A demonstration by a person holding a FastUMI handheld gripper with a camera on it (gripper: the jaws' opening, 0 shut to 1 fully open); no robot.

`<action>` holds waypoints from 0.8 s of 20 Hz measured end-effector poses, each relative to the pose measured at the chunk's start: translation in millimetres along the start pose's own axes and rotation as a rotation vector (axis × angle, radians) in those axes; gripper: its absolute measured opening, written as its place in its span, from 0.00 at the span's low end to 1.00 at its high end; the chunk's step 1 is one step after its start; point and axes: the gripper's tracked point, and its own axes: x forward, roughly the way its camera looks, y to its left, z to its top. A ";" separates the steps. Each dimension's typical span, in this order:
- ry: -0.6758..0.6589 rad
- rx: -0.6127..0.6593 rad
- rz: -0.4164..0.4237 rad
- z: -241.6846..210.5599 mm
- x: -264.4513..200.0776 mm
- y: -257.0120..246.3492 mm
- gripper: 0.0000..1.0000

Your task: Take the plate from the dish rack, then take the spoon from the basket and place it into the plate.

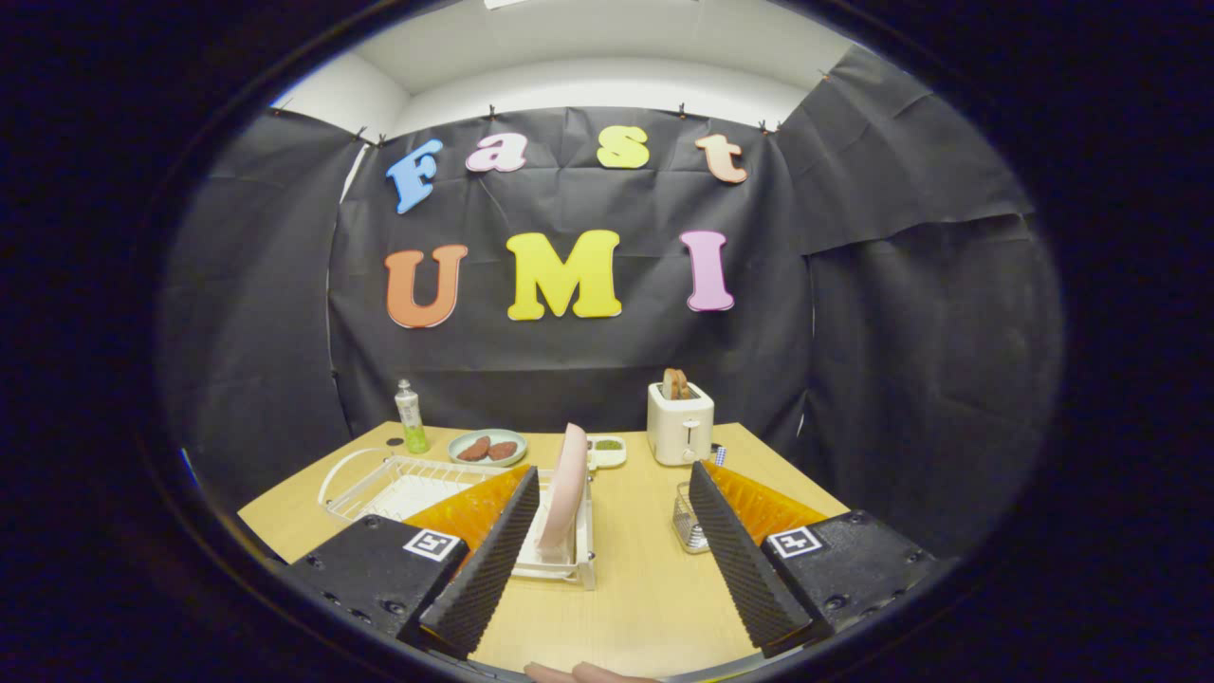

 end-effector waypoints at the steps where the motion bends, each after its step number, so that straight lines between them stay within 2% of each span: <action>1: 0.015 -0.029 -0.003 4.3 10.9 0.8 1.00; 4: 0.103 -0.100 -0.011 12.6 47.2 4.0 1.00; 10: 0.375 -0.169 -0.018 17.9 115.3 21.0 1.00; 14: 0.607 -0.177 -0.011 11.8 150.0 39.4 0.98; 16: 0.734 -0.178 -0.037 3.1 163.3 46.7 0.97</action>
